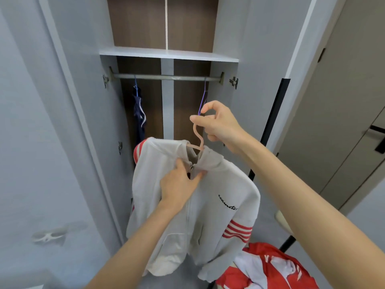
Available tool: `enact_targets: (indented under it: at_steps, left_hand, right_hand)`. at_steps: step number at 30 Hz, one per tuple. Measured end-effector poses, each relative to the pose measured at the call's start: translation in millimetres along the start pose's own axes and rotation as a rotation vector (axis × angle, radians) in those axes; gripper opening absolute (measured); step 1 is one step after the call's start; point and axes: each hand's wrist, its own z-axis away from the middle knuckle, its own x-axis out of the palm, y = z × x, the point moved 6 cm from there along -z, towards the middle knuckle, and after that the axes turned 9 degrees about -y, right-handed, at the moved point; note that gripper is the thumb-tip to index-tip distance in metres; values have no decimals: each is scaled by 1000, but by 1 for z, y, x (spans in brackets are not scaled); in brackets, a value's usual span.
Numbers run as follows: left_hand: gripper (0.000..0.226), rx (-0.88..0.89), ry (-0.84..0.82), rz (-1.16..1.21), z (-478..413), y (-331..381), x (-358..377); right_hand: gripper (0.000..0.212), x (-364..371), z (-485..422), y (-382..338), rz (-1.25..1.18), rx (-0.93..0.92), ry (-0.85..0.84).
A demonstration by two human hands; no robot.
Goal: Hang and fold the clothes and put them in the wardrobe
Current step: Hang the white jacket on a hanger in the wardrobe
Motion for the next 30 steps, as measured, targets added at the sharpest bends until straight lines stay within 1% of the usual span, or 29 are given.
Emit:
enact_targets:
  at_steps: [1,3,5,8,12,17,21,26,28,30]
  left_hand:
    - [63,-35,6,2,1,-4,-1]
    - [66,-83,24,-24,2,-11,-2]
    - [54,-92,33,-59,1,-14,-1]
    - [29,-77,38,-40,-1,-11,7]
    - [18,-37,25,-23,-5,-6,18]
    - [14,4,-10,-28,-5,2,34]
    - [17,-59,-71,32,0,-1,51]
    - [18,-106,-135,-23,11,-4,72]
    - [18,-125,-163,-18,12,-5,78]
    - [17,-102,-196,-30,10,-5,78]
  right_hand:
    - [27,2,-1,2,28,9,-12]
    - [25,7,-2,7,45,22,-28]
    - [22,12,-3,14,29,33,-50]
    - [20,19,-7,20,-8,30,-80]
    - [19,13,-10,25,-26,15,-78]
    - [20,0,-13,34,-51,32,-67]
    - [20,-7,-16,43,-96,53,-50]
    - [23,-22,-20,49,-201,51,8]
    - [25,-24,-20,53,-212,49,4]
    - [23,-25,-19,57,-222,47,-5]
